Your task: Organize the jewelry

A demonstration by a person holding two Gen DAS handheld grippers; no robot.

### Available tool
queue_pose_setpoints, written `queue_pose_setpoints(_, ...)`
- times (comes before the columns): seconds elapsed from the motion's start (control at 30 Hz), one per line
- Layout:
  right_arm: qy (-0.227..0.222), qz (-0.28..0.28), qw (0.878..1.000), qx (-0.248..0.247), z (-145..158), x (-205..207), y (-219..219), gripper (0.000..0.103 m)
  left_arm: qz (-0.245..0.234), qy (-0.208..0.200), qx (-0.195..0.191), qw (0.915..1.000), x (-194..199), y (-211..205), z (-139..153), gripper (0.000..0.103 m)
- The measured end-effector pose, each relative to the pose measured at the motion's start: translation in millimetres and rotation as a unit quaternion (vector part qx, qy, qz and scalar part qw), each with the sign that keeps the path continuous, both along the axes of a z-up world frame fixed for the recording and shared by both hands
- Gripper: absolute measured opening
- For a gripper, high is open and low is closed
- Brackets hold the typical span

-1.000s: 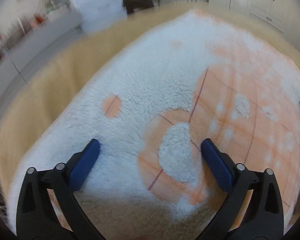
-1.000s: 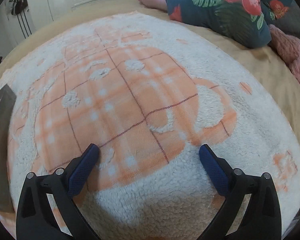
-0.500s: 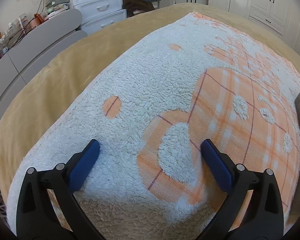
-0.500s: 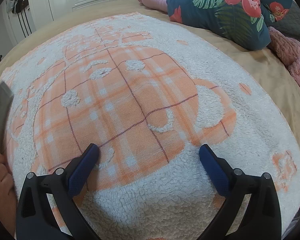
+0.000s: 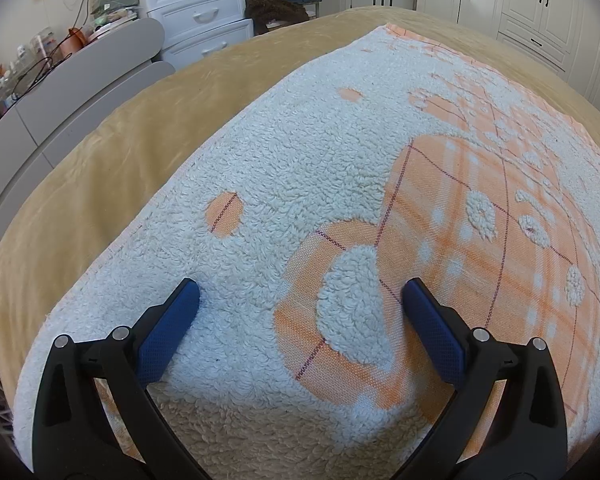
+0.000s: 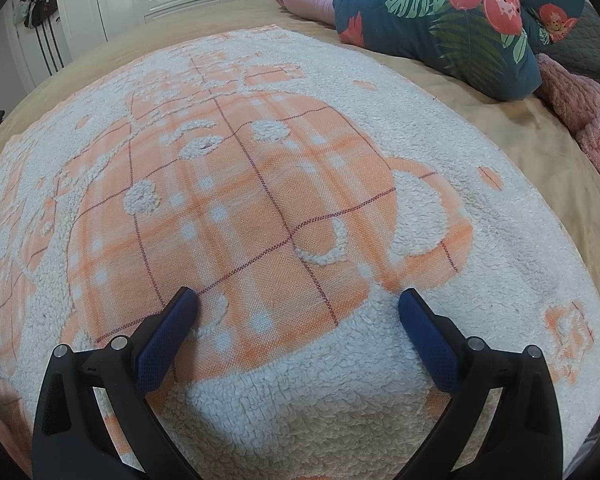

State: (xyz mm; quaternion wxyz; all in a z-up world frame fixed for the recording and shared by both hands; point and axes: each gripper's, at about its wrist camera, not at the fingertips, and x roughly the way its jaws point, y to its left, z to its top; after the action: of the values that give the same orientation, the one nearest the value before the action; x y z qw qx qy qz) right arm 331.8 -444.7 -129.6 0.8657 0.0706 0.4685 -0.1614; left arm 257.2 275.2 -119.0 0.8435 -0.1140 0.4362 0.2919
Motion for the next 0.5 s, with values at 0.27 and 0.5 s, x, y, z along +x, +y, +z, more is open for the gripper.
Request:
queue_pose_setpoints(0.27, 0.000, 0.000, 1.000, 0.000, -0.2, 0.7, -0.1, 0.098, 0.000, 0.000, 0.000, 1.0000, -0.1, -0.3, -0.2, 0.093)
queue_pose_setpoints(0.5, 0.000, 0.000, 1.000, 0.000, -0.4, 0.9, 0.3, 0.098, 0.000, 0.000, 0.000, 1.0000, 0.8, 0.3, -0.4, 0.093)
